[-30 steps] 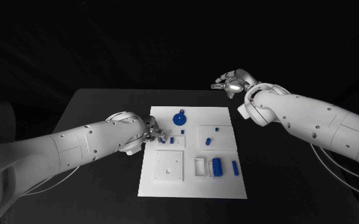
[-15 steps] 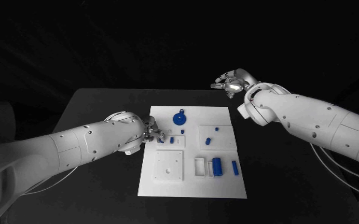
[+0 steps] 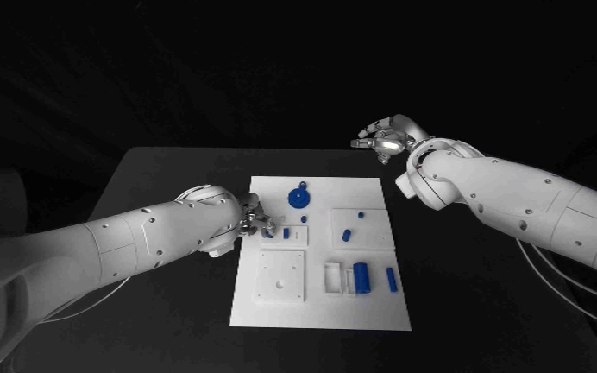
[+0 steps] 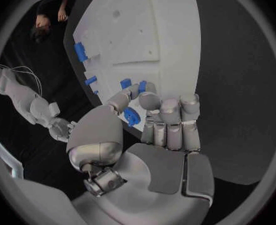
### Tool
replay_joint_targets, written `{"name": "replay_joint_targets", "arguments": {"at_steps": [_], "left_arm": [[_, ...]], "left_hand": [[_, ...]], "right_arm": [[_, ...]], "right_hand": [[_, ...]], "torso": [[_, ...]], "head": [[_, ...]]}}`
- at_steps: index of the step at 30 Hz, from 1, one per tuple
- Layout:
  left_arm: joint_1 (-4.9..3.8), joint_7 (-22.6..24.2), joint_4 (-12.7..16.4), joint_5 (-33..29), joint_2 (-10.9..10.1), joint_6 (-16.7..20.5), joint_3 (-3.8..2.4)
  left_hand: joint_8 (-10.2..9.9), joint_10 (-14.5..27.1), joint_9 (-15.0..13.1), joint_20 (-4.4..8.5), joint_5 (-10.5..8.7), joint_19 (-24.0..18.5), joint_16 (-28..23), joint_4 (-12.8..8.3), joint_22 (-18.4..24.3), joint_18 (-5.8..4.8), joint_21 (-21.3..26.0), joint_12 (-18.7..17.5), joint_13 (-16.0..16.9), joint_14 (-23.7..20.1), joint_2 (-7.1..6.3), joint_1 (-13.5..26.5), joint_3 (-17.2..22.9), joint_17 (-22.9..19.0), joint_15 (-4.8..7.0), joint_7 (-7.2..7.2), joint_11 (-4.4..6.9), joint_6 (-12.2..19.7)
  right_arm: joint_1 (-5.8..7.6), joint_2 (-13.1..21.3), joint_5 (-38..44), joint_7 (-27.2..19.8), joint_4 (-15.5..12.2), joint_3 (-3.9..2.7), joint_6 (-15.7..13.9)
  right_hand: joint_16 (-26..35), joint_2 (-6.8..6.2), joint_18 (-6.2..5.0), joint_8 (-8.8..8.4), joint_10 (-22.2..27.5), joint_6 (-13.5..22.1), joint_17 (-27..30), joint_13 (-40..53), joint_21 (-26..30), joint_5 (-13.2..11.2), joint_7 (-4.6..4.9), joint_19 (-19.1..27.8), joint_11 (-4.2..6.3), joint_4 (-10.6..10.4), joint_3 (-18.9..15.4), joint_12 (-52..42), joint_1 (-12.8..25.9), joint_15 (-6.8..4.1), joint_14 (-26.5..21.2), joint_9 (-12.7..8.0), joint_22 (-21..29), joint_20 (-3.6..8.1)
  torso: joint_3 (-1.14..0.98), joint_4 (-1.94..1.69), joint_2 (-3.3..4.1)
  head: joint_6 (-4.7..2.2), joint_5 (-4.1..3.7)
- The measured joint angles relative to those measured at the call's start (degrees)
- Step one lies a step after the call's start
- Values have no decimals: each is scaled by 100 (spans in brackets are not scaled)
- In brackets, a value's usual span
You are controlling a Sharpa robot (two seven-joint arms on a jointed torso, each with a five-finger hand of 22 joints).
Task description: Assemble the parts on the task board
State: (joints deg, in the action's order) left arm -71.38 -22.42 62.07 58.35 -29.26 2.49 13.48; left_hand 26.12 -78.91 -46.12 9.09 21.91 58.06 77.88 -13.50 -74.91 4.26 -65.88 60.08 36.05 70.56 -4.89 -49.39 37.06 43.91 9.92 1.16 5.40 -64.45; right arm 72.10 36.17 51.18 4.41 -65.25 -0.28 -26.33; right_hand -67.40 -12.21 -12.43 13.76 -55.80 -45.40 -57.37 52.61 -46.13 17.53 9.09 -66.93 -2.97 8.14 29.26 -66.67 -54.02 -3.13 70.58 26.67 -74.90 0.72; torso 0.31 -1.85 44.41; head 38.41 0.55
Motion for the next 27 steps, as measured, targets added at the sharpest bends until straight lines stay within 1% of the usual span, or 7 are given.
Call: {"name": "replay_joint_targets", "arguments": {"at_steps": [5,9,11,14,20,22,27], "left_arm": [[0,0,-17,-11,10,2,1],[3,0,-31,-25,27,2,3],[14,1,-38,-32,35,2,10],[29,2,-43,-44,35,0,17],[35,0,-49,-64,35,-2,20],[35,0,-51,-69,37,-2,20],[36,-1,-61,-78,35,0,20]], "left_hand": [[1,0,1,0,-113,0,0,-7,0,-3,0,0,-9,1,0,0,-7,-10,0,-6,0,-8],[-26,-11,7,0,-626,0,0,236,-4,-3,0,0,-34,12,65,-25,-99,-23,12,-15,11,-36],[-70,-92,5,1,-905,0,0,391,-4,8,0,0,-43,65,53,-14,-121,-25,65,-80,91,-143],[-88,-151,6,1,-1217,0,0,576,-4,20,0,0,-52,130,-116,128,-118,-31,136,-207,150,-346],[-112,-130,13,1,-1645,0,0,829,-4,53,0,0,-64,79,-450,211,-63,-37,188,-189,171,-372],[-121,-129,5,1,-1714,0,0,890,-3,109,0,0,-66,78,-501,229,-39,-37,188,-189,171,-372],[-121,-129,1,1,-1728,0,0,910,-3,108,0,0,-66,73,-537,220,-21,-37,192,-189,171,-371]], "right_arm": [[-4,0,0,0,5,0,0],[-4,1,0,0,4,0,1],[-4,3,0,0,3,0,1],[-4,4,0,0,4,0,1],[-4,3,0,-1,3,0,1],[-4,1,0,-1,3,0,1],[-4,1,0,-1,3,0,1]], "right_hand": [[0,0,0,0,0,-6,0,-5,0,0,-6,0,0,0,0,0,0,0,0,0,0,0],[0,0,0,0,0,-7,0,-5,0,0,-7,0,0,0,0,0,0,0,0,0,0,0],[0,0,0,0,0,-7,0,-5,0,0,-8,0,0,0,0,0,0,0,0,0,0,0],[0,0,0,0,0,-7,0,-4,0,0,-8,0,0,0,0,1,0,0,0,0,0,-1],[0,0,0,0,0,-9,0,-10,0,0,-10,1,0,0,0,1,0,0,0,1,-5,-1],[0,0,0,0,0,-10,0,-9,0,0,-12,1,0,0,0,1,0,0,0,1,-5,-1],[0,0,0,0,0,2,-1,-9,0,0,4,1,0,0,0,1,0,0,0,1,-4,-1]], "torso": [[-3,2,1],[-4,2,1],[-7,2,1],[-6,3,1],[-4,1,1],[-4,1,1],[-1,-1,1]], "head": [[-2,3],[1,3],[4,0],[7,-3],[12,-10],[13,-12],[9,-14]]}}
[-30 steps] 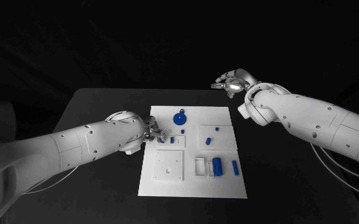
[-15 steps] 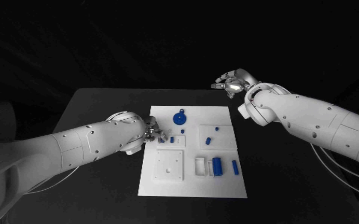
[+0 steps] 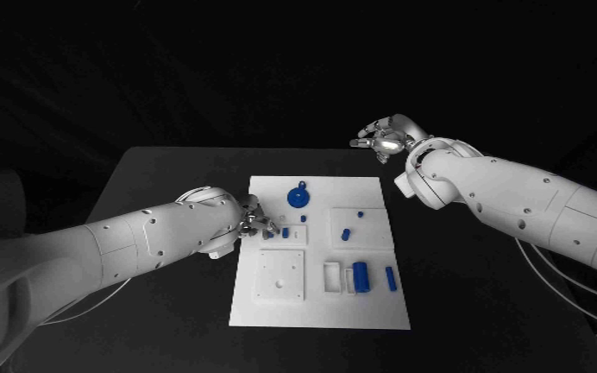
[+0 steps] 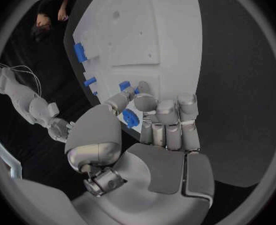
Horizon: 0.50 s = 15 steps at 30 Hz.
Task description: Assemble the parts on the task board
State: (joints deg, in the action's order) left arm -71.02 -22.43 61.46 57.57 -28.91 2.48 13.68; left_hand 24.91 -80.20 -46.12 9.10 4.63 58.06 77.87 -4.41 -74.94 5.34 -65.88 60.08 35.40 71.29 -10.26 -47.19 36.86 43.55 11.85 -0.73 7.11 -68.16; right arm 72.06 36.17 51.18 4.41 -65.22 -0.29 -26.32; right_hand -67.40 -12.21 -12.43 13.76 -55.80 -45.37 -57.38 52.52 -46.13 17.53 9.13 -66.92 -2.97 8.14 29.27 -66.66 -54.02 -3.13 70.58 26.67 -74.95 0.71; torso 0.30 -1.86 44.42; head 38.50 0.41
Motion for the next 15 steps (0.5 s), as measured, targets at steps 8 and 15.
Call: {"name": "replay_joint_targets", "arguments": {"at_steps": [8,15], "left_arm": [[0,0,-8,-14,-67,14,-4],[0,4,-8,-70,-137,68,-7]], "left_hand": [[0,0,-13,0,-73,0,0,69,1,0,0,0,-3,-3,-95,-35,-2,-6,2,0,0,0],[-66,42,-41,10,-158,-36,0,461,1,0,0,0,-8,-57,-562,281,-185,-11,17,46,-26,141]], "right_arm": [[-1,3,0,0,1,0,0],[-5,5,0,-1,3,0,0]], "right_hand": [[0,0,0,0,0,-11,0,-6,0,0,11,0,0,0,0,0,0,0,0,0,1,0],[0,0,0,0,0,-12,0,-6,0,0,10,0,0,0,0,0,0,0,0,0,1,0]], "torso": [[2,2,0],[2,2,0]], "head": [[-7,0],[-21,-9]]}}
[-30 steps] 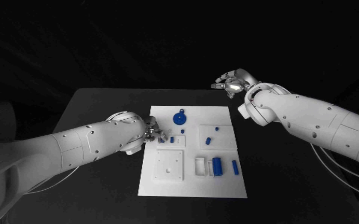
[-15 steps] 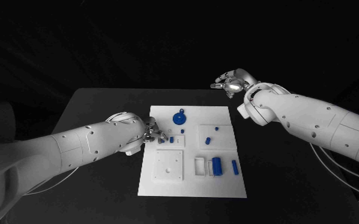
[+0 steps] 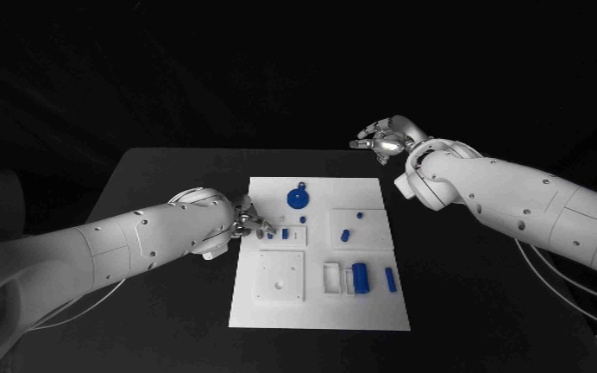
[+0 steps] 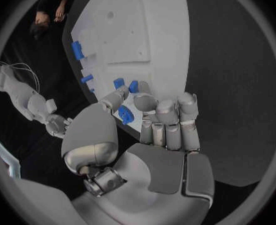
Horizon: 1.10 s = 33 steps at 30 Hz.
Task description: Assemble the parts on the task board
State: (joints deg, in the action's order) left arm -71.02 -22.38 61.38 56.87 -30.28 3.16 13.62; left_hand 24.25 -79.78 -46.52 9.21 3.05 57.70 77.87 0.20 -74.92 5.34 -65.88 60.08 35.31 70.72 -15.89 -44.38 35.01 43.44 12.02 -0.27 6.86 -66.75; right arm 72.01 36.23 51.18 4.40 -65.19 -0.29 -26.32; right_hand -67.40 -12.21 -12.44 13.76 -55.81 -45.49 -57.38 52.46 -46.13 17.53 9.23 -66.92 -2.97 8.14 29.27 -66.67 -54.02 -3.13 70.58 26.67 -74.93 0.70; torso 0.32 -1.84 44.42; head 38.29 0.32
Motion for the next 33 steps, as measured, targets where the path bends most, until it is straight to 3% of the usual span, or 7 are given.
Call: {"name": "replay_joint_targets", "arguments": {"at_steps": [6,16,18,20,22,24,33], "left_arm": [[1,19,7,-221,-39,96,-48],[-17,344,-19,-927,-128,505,-214],[-17,582,-6,-1140,-141,675,-230],[-16,878,20,-1341,-138,858,-231],[-15,1136,57,-1479,-131,1006,-232],[-14,1441,119,-1574,-121,1160,-232],[-9,2500,258,-965,59,1656,-212]], "left_hand": [[-138,180,-17,-75,0,-175,-19,55,0,0,73,-1,2,-185,-74,301,-495,-3,-29,59,-103,366],[-517,1076,119,-267,-22,-784,-535,90,87,-1,514,-510,-151,-910,29,238,-659,-242,-373,412,-436,1242],[-535,1432,123,-313,-22,-1086,-784,-87,149,-100,723,-785,-293,-1243,170,-52,-678,-376,-502,514,-538,1352],[-593,1781,177,-417,415,-1442,-1107,-516,242,-278,1014,-1140,-504,-1625,493,-512,-695,-568,-708,626,-689,1466],[-597,1880,252,-470,734,-1557,-1315,-1000,315,-287,1195,-1391,-687,-1755,729,-893,-752,-730,-866,693,-774,1512],[-613,2098,357,-500,754,-1645,-1536,-1410,391,-287,1380,-1797,-964,-1868,868,-1459,-441,-892,-1029,766,-892,1570],[-670,2143,802,-474,515,-1461,-1526,-1675,273,-318,1418,-3310,-1979,-1601,811,-2236,-71,-1052,-1140,817,-1230,1646]], "right_arm": [[-6,4,0,-1,0,0,0],[-8,17,0,-2,-1,0,0],[-8,21,0,-2,0,0,0],[-8,22,0,-3,2,0,0],[-8,24,0,-3,4,0,0],[-8,24,0,-3,6,0,0],[-8,25,0,-5,17,0,0]], "right_hand": [[0,0,0,0,0,-1,5,0,0,0,-1,0,0,0,0,-27,0,0,0,-5,0,0],[0,0,0,0,0,-2,5,-5,0,0,-4,0,0,0,0,-27,0,0,0,-5,1,0],[0,0,0,0,0,-8,5,-5,0,0,-10,0,0,0,0,-27,0,0,0,-5,1,-1],[0,0,0,0,0,-8,5,-5,0,0,-11,1,0,0,0,-27,0,0,0,-4,1,-1],[0,4,0,0,0,-8,5,-6,0,0,-11,0,0,0,0,-27,4,0,0,-4,1,-1],[0,18,0,0,0,-9,4,-11,0,0,-12,0,0,0,0,-27,18,0,0,-5,1,-1],[0,23,0,0,0,-9,4,-10,0,0,-13,1,0,0,0,-27,23,0,0,-4,2,-1]], "torso": [[-2,3,-1],[-5,-1,-2],[-5,-3,-3],[-5,-4,-3],[-5,-4,-4],[-4,-4,-4],[-2,-3,0]], "head": [[-7,-9],[-29,-25],[-36,-31],[-44,-38],[-55,-46],[-66,-57],[-114,-76]]}}
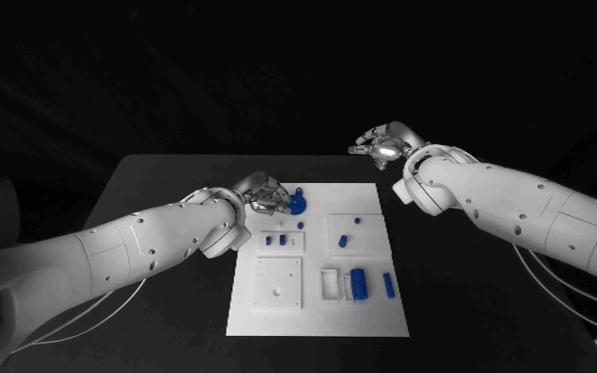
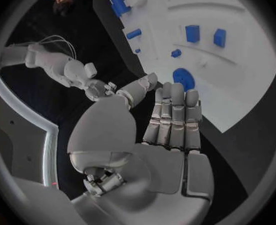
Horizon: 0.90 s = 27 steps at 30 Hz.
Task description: Assemble the parts on the task board
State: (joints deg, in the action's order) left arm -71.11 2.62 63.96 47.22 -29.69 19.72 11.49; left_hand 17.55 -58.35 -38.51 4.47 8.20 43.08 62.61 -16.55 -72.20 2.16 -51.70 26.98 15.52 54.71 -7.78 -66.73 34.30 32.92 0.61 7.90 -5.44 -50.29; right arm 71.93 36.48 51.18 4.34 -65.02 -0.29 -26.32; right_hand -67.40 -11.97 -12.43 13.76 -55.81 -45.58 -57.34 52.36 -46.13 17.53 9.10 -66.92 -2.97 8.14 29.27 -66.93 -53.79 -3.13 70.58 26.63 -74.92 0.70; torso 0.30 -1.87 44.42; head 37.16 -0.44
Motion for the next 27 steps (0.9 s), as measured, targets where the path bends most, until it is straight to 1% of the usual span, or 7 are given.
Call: {"name": "replay_joint_targets", "arguments": {"at_steps": [4,6,8,11,14,17,27], "left_arm": [[4,252,-32,762,170,131,9],[5,310,-91,1064,256,170,12],[6,342,-193,1387,348,204,18],[6,342,-338,1826,462,217,40],[5,319,-432,2187,540,217,136],[19,277,-531,2476,618,216,183],[67,54,-807,2997,818,93,192]], "left_hand": [[-147,-75,186,34,-264,158,17,0,-49,60,-30,-573,-275,170,-13,-44,0,-46,-9,-66,-10,-66],[-210,-207,273,57,-287,324,115,0,-90,135,-118,-802,-365,358,-37,-87,0,-44,13,-44,5,-88],[-229,-288,323,110,-280,528,242,23,-145,144,-246,-942,-411,576,-29,-120,-23,-15,45,-25,23,-108],[-263,-387,376,194,-199,817,423,24,-223,144,-441,-1102,-458,874,-57,-190,-24,39,85,-5,61,-129],[-275,-421,417,268,-199,1004,546,16,-272,137,-568,-1231,-493,1079,-82,-218,-48,72,105,-6,75,-129],[-295,-453,443,303,-199,1134,619,49,-275,87,-643,-1327,-513,1217,-84,-215,-81,85,114,21,62,-157],[-330,-476,497,290,-271,1325,687,134,-275,82,-731,-1550,-567,1400,-272,-73,-116,85,93,16,66,-170]], "right_arm": [[0,-7,0,-1,-4,0,1],[0,-10,0,-2,-8,0,1],[0,-11,0,-2,-13,0,1],[0,-11,-1,-3,-21,0,2],[0,-8,-1,-3,-27,0,3],[0,-8,-1,-4,-35,0,3],[0,-11,-1,-4,-52,0,3]], "right_hand": [[0,0,-1,0,0,22,0,0,0,0,4,0,0,0,0,0,0,0,0,0,0,0],[0,0,0,0,0,22,0,0,0,0,3,0,0,0,0,0,0,0,0,0,0,0],[0,0,0,0,0,22,0,-1,0,0,3,0,0,0,0,0,0,0,0,0,0,0],[0,0,-1,0,0,22,0,-5,0,0,3,0,0,0,0,0,0,0,0,0,0,0],[0,0,0,0,0,22,0,-5,0,0,3,0,0,0,0,0,0,0,0,0,0,0],[0,0,0,0,0,22,0,-5,0,0,3,0,0,0,0,0,0,0,0,0,0,0],[0,0,0,0,0,21,0,-5,0,0,0,1,0,0,0,1,0,0,0,1,1,-1]], "torso": [[0,3,4],[1,3,4],[1,7,5],[2,11,10],[2,17,16],[2,26,27],[-3,55,69]], "head": [[-17,-5],[-21,-6],[-25,-6],[-31,-11],[-34,-20],[-37,-25],[-43,-10]]}}
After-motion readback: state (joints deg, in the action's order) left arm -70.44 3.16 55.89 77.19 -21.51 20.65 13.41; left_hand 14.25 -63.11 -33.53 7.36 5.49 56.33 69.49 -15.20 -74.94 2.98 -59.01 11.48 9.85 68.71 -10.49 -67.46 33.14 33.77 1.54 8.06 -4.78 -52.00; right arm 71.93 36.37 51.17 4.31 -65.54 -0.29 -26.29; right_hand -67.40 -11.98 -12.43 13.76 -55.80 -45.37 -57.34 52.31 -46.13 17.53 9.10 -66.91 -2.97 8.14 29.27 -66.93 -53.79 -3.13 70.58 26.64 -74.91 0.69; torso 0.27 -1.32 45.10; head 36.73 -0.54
